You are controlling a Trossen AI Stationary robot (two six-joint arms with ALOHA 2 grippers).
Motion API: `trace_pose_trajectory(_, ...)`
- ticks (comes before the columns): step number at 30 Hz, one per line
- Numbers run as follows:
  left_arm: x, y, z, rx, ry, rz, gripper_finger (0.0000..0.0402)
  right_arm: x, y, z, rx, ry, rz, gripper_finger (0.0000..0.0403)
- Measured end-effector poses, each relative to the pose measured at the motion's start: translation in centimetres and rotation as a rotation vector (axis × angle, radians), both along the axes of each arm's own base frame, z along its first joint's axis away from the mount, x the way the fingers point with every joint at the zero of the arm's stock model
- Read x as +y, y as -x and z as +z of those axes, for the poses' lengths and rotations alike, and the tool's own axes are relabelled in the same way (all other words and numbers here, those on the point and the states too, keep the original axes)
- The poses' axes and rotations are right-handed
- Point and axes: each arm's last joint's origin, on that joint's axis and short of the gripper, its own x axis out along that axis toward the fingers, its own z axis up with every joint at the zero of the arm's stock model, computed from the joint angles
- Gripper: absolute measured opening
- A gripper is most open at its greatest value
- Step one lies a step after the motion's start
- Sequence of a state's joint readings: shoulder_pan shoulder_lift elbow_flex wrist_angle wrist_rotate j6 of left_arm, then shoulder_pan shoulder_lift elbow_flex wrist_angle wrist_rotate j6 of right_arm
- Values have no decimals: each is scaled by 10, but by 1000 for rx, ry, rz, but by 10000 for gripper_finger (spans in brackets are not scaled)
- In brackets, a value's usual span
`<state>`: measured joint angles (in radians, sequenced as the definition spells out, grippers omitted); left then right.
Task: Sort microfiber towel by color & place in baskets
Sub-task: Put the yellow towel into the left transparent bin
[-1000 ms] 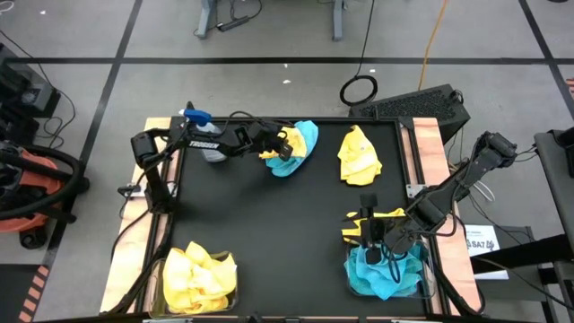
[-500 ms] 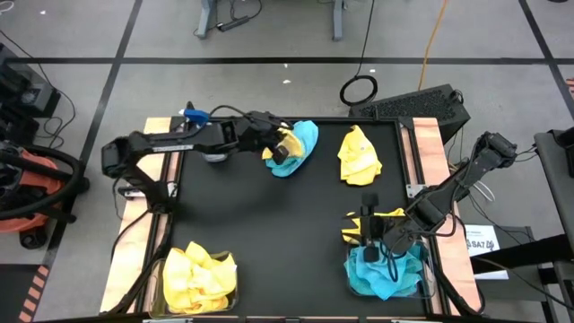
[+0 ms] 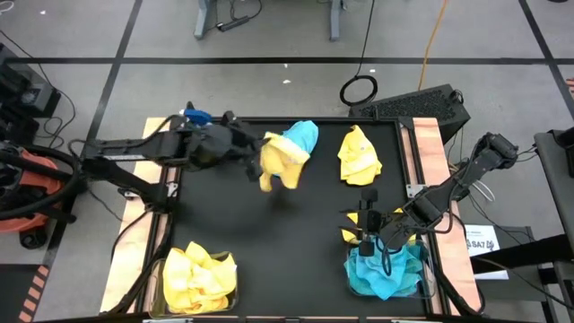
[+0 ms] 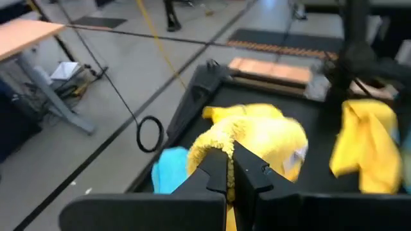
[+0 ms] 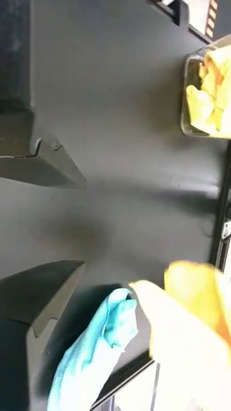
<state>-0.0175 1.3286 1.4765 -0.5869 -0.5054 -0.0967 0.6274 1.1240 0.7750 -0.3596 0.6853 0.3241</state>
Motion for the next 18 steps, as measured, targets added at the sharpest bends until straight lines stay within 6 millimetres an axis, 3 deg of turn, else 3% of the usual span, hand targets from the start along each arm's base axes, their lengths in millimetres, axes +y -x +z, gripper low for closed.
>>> trace_pose_trajectory(7, -37, 32, 24, 47, -6, -144, 2, -2, -1, 0, -3, 1, -5, 187)
trace_pose_trajectory(18, -86, 76, 42, 140, -15, -400, 2, -3, -3, 1, -6, 10, -7, 187)
